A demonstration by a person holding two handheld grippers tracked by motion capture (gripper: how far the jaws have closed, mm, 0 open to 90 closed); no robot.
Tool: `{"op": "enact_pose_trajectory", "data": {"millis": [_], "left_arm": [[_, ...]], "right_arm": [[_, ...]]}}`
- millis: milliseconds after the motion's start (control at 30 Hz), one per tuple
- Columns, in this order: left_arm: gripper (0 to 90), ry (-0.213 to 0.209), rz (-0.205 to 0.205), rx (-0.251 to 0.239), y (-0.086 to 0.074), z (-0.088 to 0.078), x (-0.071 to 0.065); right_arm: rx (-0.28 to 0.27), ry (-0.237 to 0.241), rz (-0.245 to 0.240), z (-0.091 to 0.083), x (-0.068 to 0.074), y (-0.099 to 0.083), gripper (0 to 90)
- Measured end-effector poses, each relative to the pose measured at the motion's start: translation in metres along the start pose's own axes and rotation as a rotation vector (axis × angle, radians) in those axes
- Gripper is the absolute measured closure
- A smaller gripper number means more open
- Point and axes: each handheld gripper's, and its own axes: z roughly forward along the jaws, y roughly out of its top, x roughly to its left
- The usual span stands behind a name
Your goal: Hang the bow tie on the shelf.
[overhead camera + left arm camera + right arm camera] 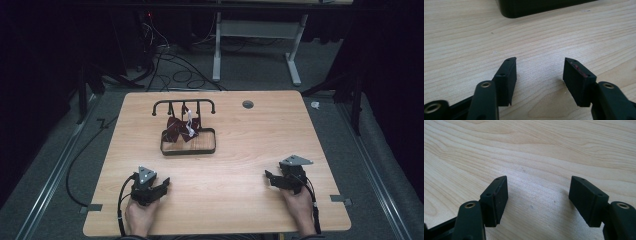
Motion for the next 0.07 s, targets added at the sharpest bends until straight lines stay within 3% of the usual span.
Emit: {"op": "enact_pose_trajectory", "data": {"millis": [67], "left_arm": [[42.1,0.008,0.016,0.003,0.0001,0.0006,-0.0019]], "right_arm": [[0.000,0.000,0.000,0.0000,0.0000,0.0000,33.1]]}}
